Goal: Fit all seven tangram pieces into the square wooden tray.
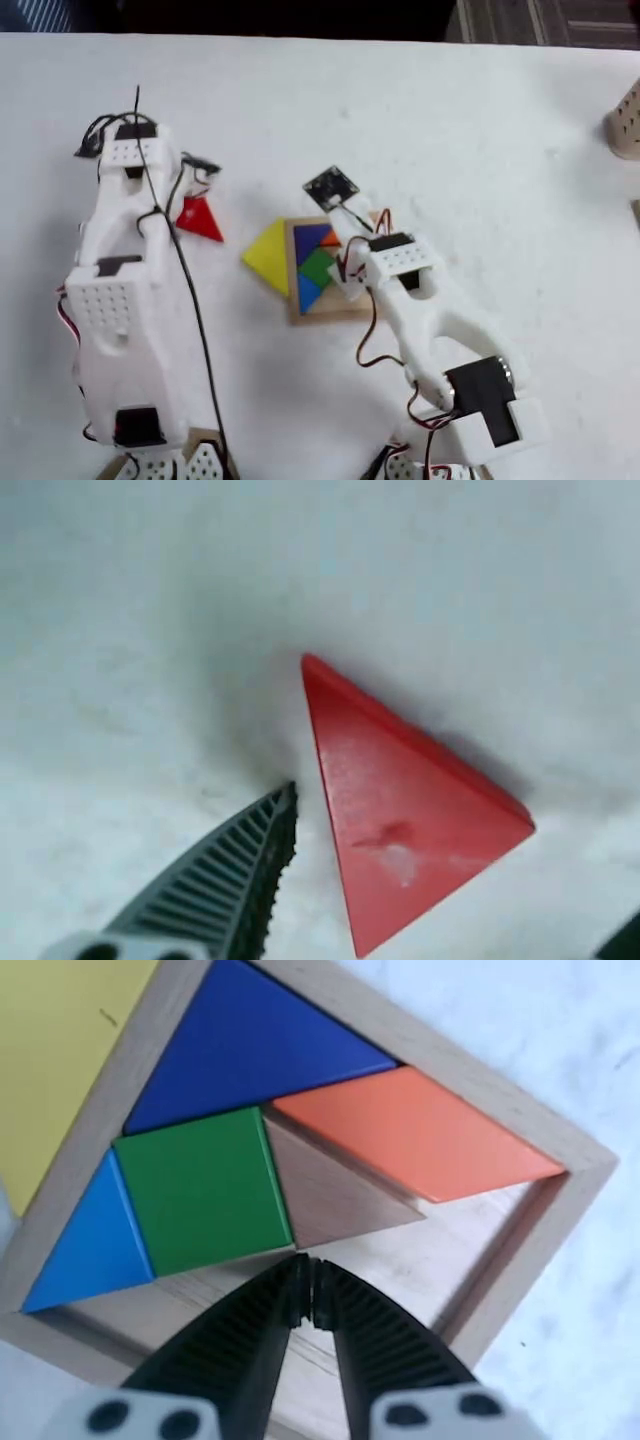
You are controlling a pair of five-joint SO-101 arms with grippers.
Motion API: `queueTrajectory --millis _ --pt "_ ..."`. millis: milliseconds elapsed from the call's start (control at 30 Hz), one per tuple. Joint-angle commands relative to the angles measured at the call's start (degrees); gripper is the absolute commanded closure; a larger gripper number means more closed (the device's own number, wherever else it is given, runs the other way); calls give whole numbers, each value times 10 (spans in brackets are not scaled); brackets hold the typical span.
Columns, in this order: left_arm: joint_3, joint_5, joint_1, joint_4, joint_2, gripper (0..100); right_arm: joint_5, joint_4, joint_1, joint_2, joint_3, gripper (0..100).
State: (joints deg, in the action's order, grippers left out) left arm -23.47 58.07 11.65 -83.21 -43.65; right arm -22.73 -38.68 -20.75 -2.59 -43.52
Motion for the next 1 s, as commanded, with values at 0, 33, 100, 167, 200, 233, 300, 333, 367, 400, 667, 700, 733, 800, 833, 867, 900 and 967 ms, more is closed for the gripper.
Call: queueTrajectory --millis 0,33,100,167,200,233,300,333,367,400,667,700,733,800,833,867,900,967 --pt "-25 3 -7 -4 -7 580 -8 4 -7 0 17 981" --pt "-25 3 -6 -4 -9 594 -8 4 -7 0 17 981" --pt "-41 3 -1 -8 -17 612 -8 4 -8 0 17 981" --pt "-54 2 0 -11 -29 630 -8 4 -8 0 17 981" --pt "-58 -6 0 -17 -34 644 -8 4 -8 0 17 981" --pt "-63 -19 0 -20 -39 662 -8 4 -8 0 17 981" --pt "-74 -44 -2 -21 -48 714 -8 4 -8 0 17 981" --pt "-78 -55 -2 -21 -51 745 -8 4 -8 0 17 981" --pt "-82 -65 -2 -21 -55 775 -8 4 -8 0 17 981" --pt "-85 -75 -2 -21 -58 805 -8 4 -8 0 17 981" --pt "-96 -171 -13 -21 -61 836 -8 4 -9 0 17 981" --pt "-96 -198 -18 -21 -61 829 -8 4 -9 0 17 981" --pt "-96 -226 -23 -21 -61 823 -8 4 -9 0 17 981" --pt "-96 -267 -36 -21 -61 804 -8 4 -9 0 17 981" --pt "-96 -280 -43 -21 -61 792 -8 4 -9 0 17 981" --pt "-96 -289 -47 -21 -60 776 -8 4 -9 0 17 981" --pt "-96 -295 -51 -22 -59 758 -8 4 -9 0 17 981" --pt "-95 -313 -52 -27 -58 707 -8 4 -9 0 17 981"
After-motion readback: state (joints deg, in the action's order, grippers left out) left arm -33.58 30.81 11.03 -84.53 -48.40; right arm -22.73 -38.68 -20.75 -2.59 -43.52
